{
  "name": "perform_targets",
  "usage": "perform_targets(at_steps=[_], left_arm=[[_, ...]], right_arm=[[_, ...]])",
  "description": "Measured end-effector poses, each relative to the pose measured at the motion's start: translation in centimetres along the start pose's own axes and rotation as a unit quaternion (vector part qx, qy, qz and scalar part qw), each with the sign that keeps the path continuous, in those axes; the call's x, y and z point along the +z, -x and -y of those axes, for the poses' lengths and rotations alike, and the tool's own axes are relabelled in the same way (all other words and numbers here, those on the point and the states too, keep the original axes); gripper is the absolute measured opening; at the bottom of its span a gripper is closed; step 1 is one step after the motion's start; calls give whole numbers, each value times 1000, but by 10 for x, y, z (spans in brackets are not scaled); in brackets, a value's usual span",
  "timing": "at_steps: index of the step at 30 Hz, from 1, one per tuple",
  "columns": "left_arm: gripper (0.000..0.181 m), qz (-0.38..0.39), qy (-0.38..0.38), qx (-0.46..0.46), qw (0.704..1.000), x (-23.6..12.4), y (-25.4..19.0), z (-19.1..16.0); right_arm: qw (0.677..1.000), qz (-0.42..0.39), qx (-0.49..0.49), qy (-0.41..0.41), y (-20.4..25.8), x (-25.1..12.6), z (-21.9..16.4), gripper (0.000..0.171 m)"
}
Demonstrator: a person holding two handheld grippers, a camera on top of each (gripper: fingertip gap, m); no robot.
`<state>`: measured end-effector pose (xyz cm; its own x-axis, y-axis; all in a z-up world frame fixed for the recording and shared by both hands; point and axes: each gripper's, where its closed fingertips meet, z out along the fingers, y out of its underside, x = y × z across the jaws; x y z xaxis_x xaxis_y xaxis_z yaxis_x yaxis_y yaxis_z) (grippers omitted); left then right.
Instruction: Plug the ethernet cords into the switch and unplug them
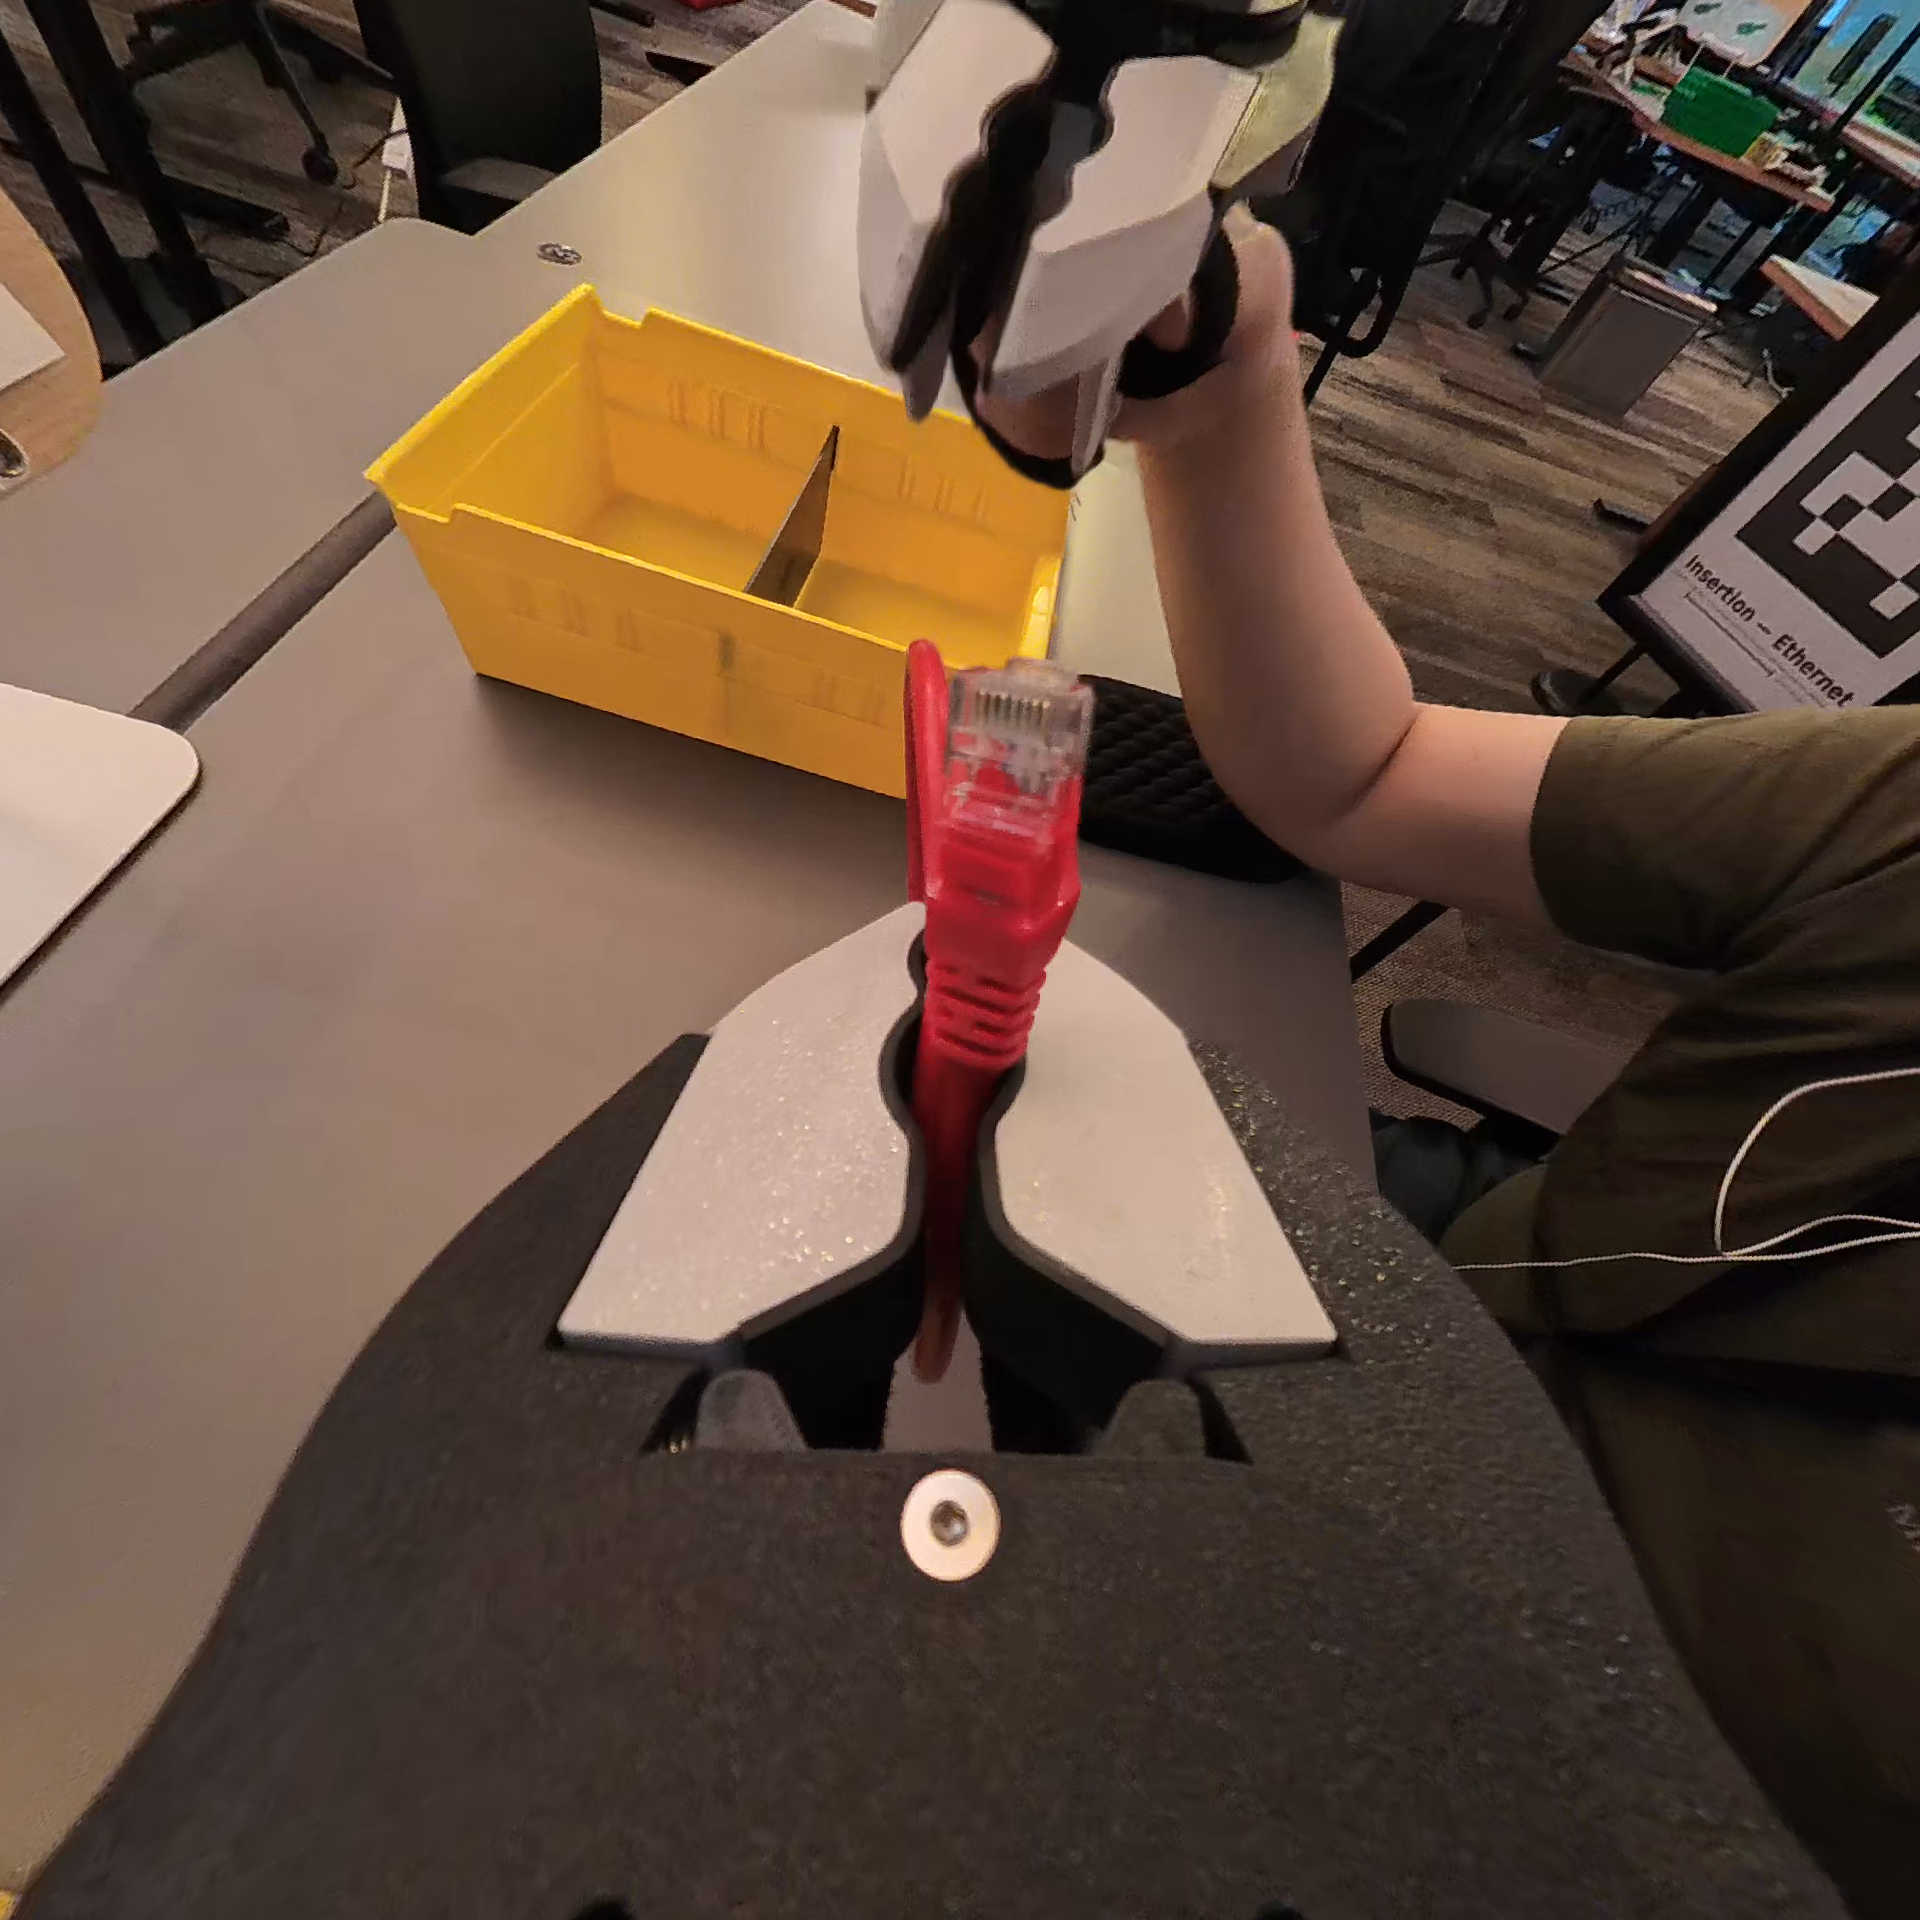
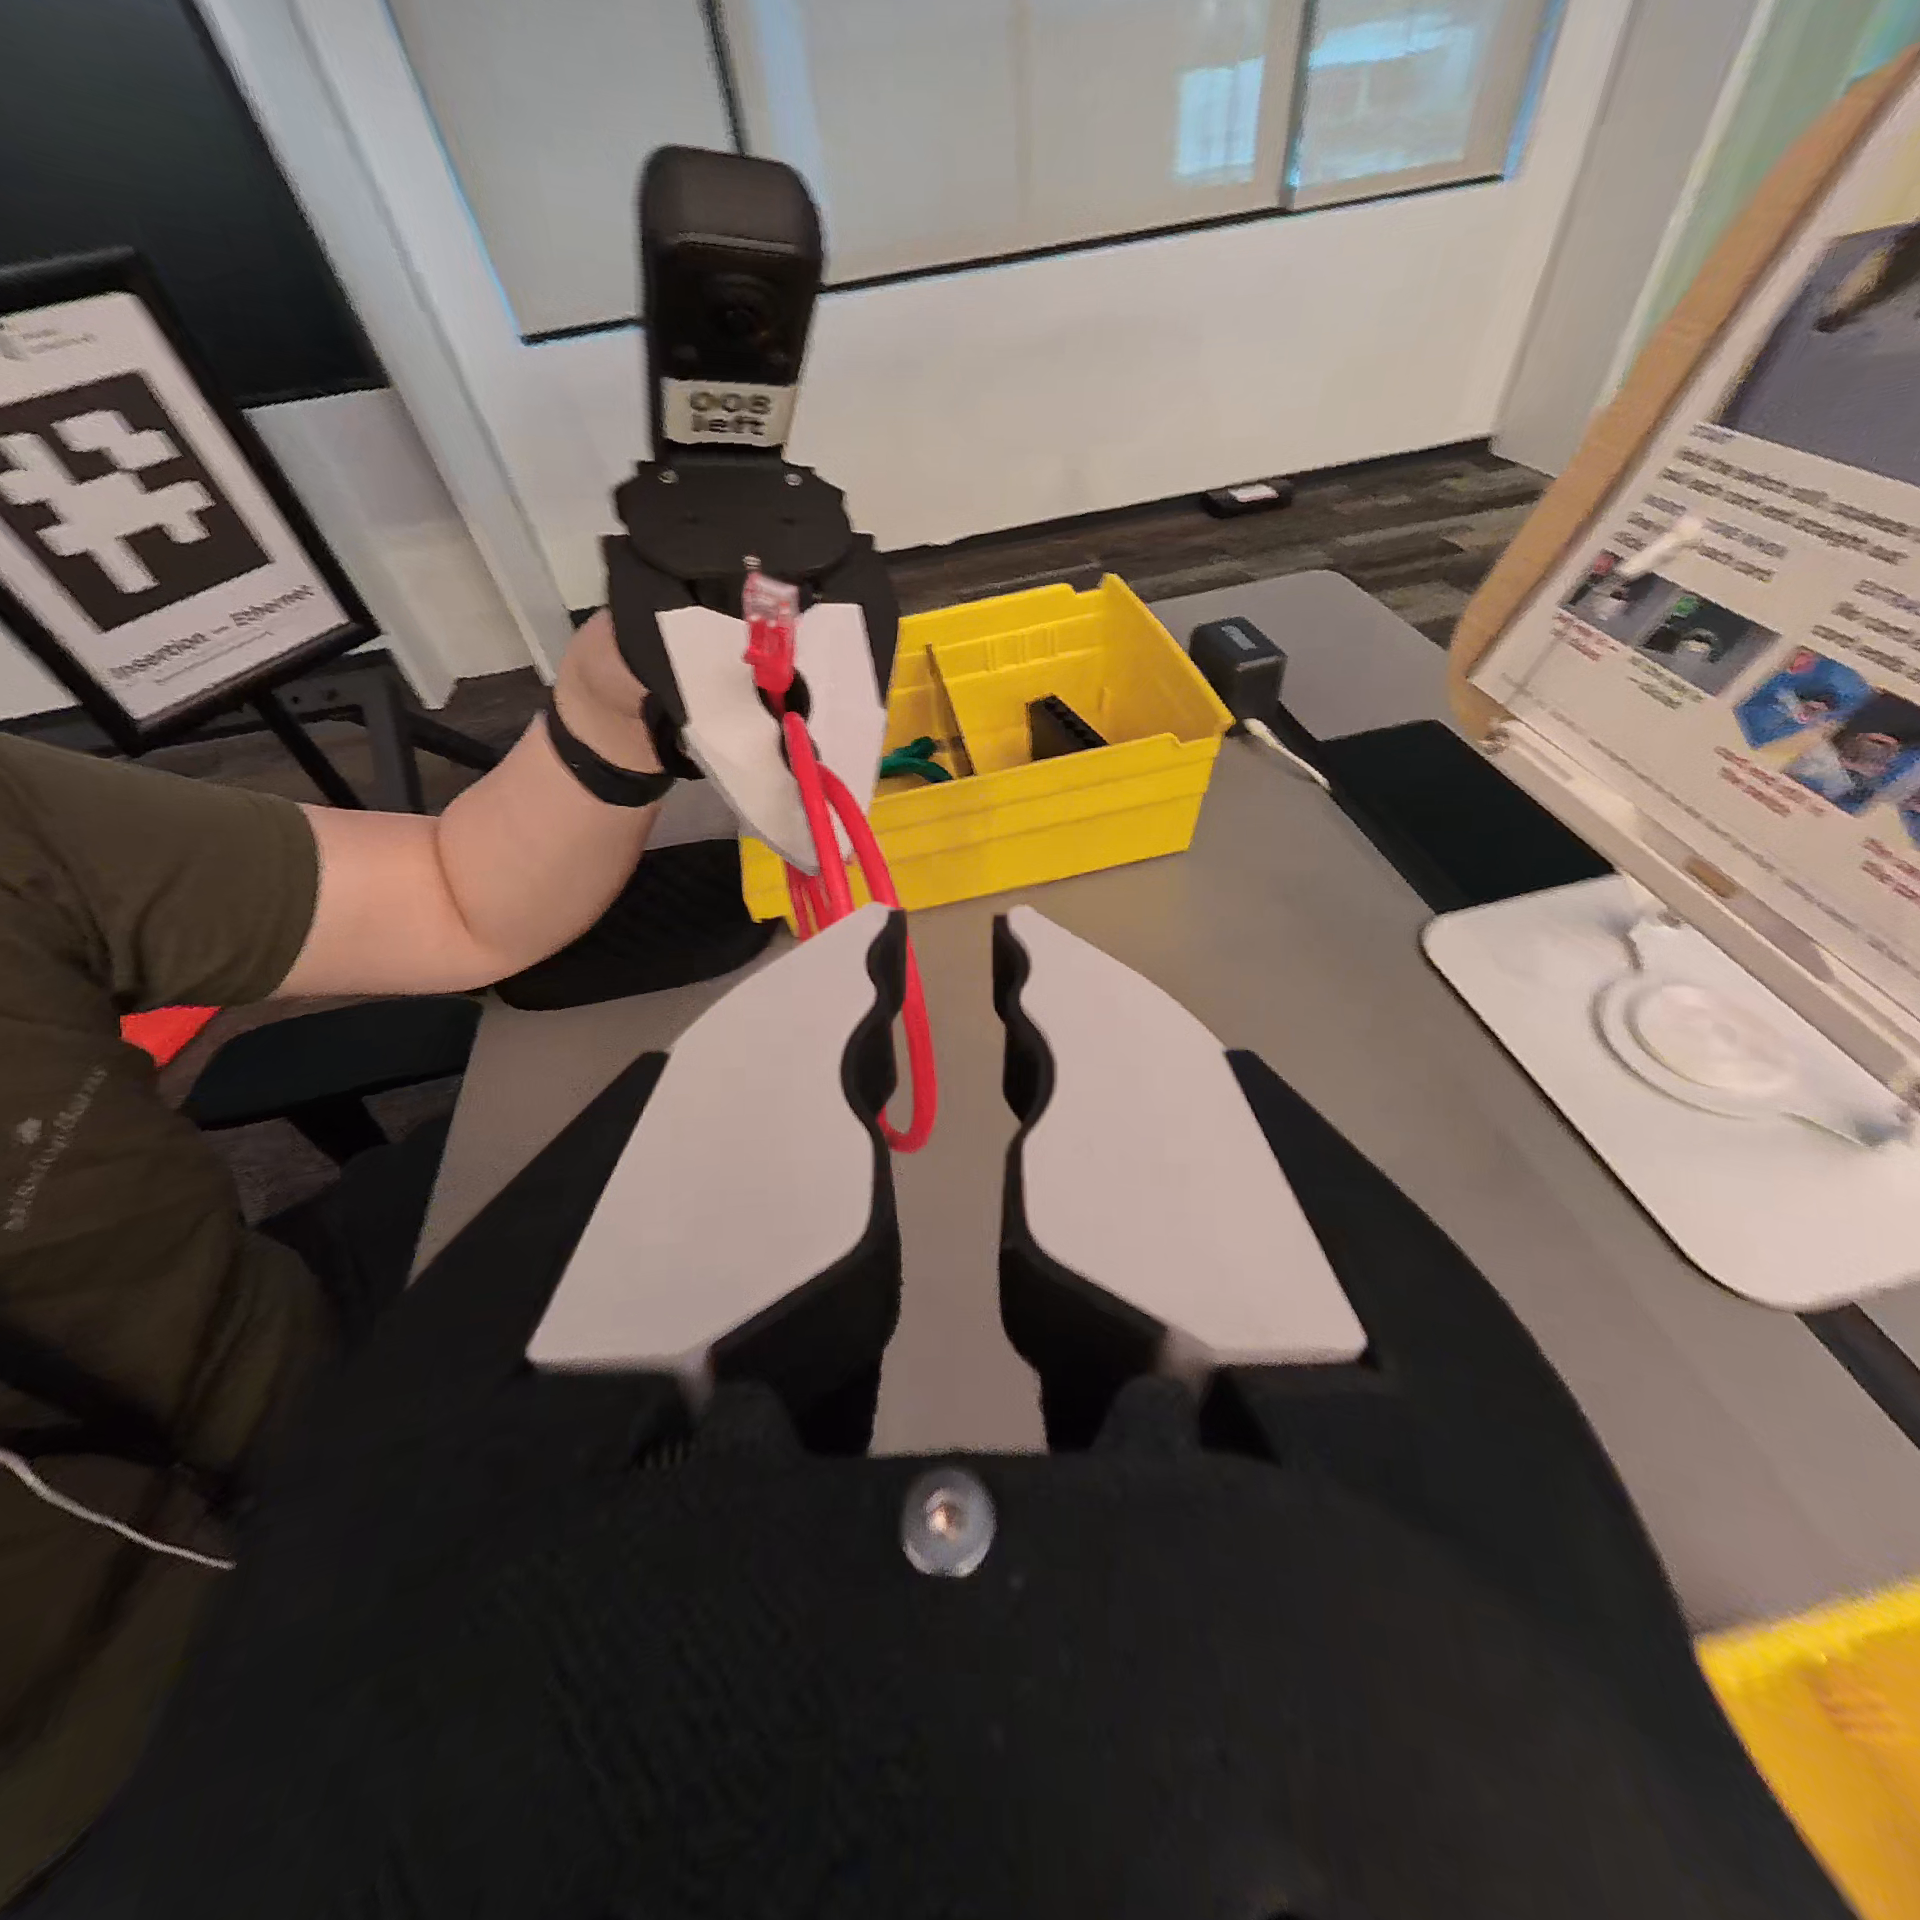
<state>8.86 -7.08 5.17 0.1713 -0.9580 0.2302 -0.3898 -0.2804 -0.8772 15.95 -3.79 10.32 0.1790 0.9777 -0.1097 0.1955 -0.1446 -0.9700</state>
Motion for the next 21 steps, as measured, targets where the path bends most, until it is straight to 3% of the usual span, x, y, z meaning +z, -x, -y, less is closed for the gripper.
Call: perform_targets(at_steps=[2,4,5,7,9,12,14,17,21], left_arm=[[0,3,1,3,1000,-2,0,0],[0,4,-1,3,1000,-5,0,1],[0,6,-2,2,1000,-7,0,2],[0,9,-6,5,1000,-11,-1,4],[0,8,-9,11,1000,-13,-3,6],[0,4,-8,9,1000,-11,-5,6],[0,0,-4,7,1000,-7,-6,5],[0,4,13,3,1000,1,-4,-1],[0,4,30,3,1000,9,-5,-8]], right_arm=[[998,-53,11,19,-4,-18,3,16],[992,-120,-6,25,8,-64,14,12],[982,-185,-22,15,9,-97,19,7],[932,-362,-32,11,-6,-185,12,5],[872,-487,-6,53,-26,-275,-28,9],[801,-572,123,123,-52,-381,-130,16],[783,-571,208,136,-57,-410,-195,20],[748,-560,309,175,-58,-425,-277,18],[689,-569,380,237,-56,-432,-339,20]])
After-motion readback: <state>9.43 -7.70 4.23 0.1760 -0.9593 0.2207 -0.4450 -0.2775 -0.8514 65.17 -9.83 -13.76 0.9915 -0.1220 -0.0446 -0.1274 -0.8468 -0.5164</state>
